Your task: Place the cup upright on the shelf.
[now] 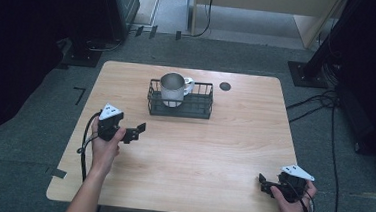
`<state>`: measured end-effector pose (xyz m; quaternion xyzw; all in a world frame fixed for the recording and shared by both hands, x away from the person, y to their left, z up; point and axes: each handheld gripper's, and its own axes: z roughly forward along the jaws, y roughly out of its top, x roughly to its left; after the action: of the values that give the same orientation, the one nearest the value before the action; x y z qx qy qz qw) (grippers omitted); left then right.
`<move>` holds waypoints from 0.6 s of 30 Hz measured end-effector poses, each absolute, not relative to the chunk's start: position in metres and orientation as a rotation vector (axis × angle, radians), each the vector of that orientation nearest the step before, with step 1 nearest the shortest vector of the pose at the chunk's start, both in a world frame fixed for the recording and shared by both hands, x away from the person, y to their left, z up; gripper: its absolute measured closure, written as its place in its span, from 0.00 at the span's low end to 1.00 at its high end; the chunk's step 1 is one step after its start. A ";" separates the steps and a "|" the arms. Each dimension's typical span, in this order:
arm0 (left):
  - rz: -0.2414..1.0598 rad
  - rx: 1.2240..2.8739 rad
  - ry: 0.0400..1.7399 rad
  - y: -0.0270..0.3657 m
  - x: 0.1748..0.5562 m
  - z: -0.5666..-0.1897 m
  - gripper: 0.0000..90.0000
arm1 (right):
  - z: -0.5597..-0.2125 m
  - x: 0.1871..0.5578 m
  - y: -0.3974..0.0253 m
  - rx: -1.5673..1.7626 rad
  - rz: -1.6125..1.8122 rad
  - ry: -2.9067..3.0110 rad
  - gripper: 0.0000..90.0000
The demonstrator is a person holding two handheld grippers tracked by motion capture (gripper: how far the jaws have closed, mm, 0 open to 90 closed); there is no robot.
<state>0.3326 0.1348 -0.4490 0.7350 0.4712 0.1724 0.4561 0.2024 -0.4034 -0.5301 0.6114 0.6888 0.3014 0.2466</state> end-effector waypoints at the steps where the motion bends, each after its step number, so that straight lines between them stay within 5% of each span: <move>1: 0.427 1.812 1.169 0.137 0.329 -0.452 0.00 | -0.530 0.202 -0.403 1.668 0.822 1.879 0.00; 18: 0.455 1.807 1.327 0.187 0.275 -0.499 0.00 | -0.530 0.202 -0.404 1.665 0.822 1.880 0.00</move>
<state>0.2751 0.1869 -0.4992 0.7189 0.5281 0.1811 0.4140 0.2024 -0.4035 -0.5302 0.6105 0.6894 0.3014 0.2473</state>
